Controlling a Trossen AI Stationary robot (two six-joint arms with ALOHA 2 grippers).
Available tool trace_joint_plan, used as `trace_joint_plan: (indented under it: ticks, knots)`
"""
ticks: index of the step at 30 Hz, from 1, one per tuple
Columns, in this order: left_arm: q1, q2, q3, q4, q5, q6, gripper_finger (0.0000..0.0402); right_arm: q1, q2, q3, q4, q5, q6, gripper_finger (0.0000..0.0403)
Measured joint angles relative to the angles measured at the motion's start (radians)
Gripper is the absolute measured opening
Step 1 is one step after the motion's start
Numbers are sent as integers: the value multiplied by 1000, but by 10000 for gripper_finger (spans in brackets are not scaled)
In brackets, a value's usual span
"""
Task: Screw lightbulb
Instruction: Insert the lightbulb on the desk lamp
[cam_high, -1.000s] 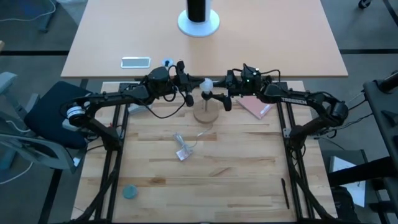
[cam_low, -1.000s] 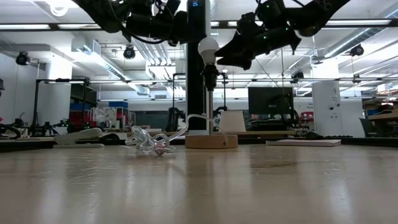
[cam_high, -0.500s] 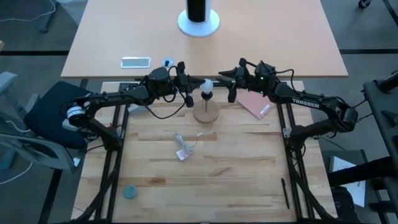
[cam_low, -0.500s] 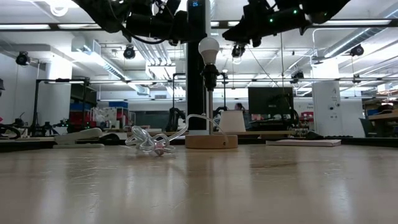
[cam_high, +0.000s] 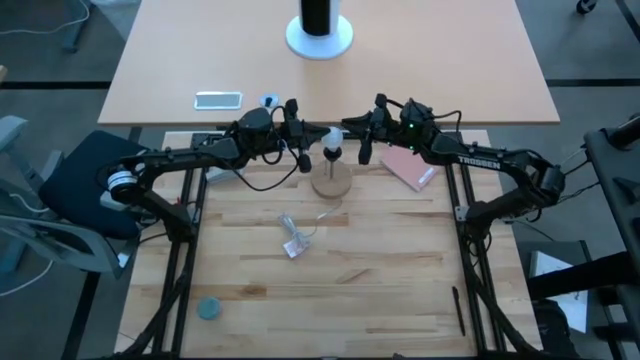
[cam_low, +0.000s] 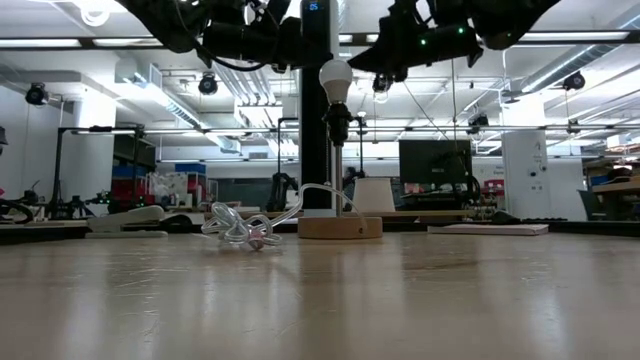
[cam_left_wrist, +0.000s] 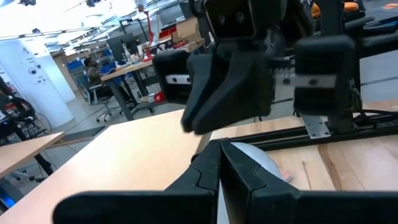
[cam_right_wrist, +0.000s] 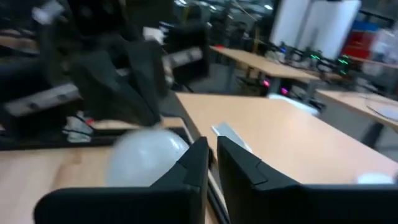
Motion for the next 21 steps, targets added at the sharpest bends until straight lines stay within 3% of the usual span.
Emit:
trace_joint_plan:
  ticks: [3,21]
  knots:
    - [0,0,0,1,0,0,0,7,4,3,-8,-40,1,20]
    - [0,-20,0,-7,0,-8,0,15,5,3,-58,-43,7,16]
